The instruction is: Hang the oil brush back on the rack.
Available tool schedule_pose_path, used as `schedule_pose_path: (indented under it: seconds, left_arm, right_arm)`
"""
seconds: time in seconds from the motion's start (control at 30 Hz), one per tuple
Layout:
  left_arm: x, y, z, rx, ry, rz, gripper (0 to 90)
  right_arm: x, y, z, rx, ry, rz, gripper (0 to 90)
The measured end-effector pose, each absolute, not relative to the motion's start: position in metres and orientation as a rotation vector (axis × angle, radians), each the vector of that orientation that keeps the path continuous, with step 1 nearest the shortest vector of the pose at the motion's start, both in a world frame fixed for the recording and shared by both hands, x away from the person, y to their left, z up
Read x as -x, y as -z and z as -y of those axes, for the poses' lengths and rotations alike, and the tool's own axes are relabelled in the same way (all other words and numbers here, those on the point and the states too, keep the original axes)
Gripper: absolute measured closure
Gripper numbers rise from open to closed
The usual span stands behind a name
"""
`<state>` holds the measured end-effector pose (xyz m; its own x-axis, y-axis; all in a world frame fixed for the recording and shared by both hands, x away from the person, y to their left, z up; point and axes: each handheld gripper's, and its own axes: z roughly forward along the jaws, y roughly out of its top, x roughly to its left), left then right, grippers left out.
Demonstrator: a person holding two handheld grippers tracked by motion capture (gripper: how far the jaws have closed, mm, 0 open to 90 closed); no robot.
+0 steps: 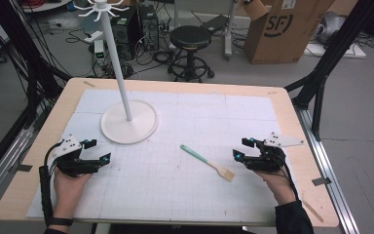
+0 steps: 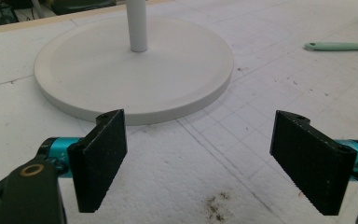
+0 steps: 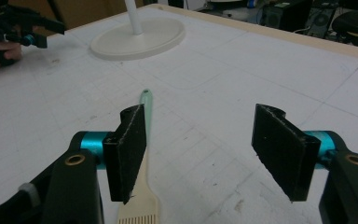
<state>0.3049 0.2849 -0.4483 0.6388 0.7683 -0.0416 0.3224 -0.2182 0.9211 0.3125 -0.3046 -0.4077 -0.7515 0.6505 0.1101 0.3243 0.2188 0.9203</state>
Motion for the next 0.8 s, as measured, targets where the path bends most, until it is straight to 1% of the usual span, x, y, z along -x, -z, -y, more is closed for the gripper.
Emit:
schedule_pose_path:
  seconds: [0.2, 0.33, 0.47, 0.53, 0.6, 0.77, 0.8]
  left_arm:
    - [-0.305, 0.448, -0.285, -1.799, -0.524, -0.882, 19.3]
    - [-0.305, 0.448, -0.285, -1.803, -0.528, -0.881, 19.3]
    - [-0.305, 0.448, -0.285, -1.805, -0.529, -0.882, 19.3]
    - [-0.305, 0.448, -0.285, -1.805, -0.527, -0.883, 19.3]
    - [-0.305, 0.448, -0.285, -1.806, -0.526, -0.882, 19.3]
    - [-0.305, 0.448, -0.285, -1.804, -0.527, -0.884, 19.4]
    - [-0.305, 0.448, -0.285, -1.804, -0.525, -0.883, 19.3]
  right_arm:
    - [-0.313, 0.409, 0.294, -0.889, -1.502, -2.237, 34.9]
    - [-0.316, 0.412, 0.289, -0.9, -1.48, -2.245, 33.3]
    - [-0.316, 0.416, 0.278, -0.887, -1.444, -2.289, 35.0]
    - [-0.316, 0.42, 0.268, -0.883, -1.411, -2.331, 36.3]
    - [-0.317, 0.423, 0.262, -0.877, -1.396, -2.364, 39.6]
    - [-0.317, 0.428, 0.251, -0.867, -1.367, -2.42, 43.0]
    - [-0.318, 0.43, 0.247, -0.858, -1.36, -2.439, 46.2]
